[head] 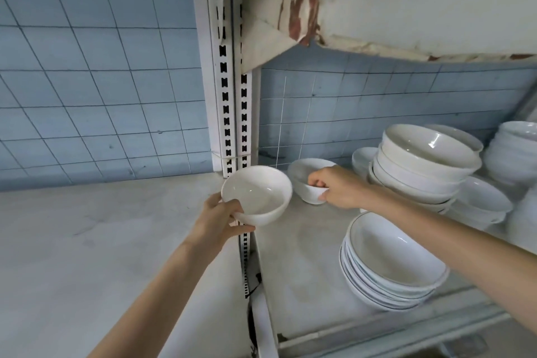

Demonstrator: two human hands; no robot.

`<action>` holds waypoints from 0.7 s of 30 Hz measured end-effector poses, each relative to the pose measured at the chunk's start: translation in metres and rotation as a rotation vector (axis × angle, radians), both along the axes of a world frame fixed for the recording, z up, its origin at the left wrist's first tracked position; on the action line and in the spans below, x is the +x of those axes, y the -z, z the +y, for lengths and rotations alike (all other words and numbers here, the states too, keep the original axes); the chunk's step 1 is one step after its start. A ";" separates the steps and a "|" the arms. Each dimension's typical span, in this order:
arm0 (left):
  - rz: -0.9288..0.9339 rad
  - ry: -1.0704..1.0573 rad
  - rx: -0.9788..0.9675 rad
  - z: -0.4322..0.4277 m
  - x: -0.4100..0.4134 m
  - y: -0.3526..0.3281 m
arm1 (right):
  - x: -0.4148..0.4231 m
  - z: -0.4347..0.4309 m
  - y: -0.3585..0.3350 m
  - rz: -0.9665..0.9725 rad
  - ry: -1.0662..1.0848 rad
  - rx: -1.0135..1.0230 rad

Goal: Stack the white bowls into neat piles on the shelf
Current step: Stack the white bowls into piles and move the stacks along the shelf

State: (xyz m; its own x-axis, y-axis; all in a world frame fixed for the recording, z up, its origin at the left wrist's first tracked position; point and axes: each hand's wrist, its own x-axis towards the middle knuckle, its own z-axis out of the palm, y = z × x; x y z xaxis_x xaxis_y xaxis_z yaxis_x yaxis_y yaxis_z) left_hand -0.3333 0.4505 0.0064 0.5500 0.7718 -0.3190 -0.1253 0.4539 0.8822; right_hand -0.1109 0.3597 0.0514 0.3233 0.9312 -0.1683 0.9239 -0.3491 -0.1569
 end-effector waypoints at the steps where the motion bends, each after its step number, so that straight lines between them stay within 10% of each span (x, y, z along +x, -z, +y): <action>1: -0.018 0.007 -0.012 0.000 -0.003 -0.002 | -0.001 -0.001 -0.002 -0.005 0.008 0.011; 21: -0.301 0.149 -0.101 -0.015 -0.067 -0.057 | -0.046 -0.047 -0.045 0.257 0.001 0.499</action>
State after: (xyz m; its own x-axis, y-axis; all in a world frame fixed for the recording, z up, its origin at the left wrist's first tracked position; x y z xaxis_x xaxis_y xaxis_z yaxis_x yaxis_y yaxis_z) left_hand -0.4005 0.4356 0.0636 0.7352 0.6488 -0.1963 -0.2989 0.5702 0.7652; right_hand -0.1568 0.3128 0.0960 0.3307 0.9179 0.2194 0.8339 -0.1753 -0.5234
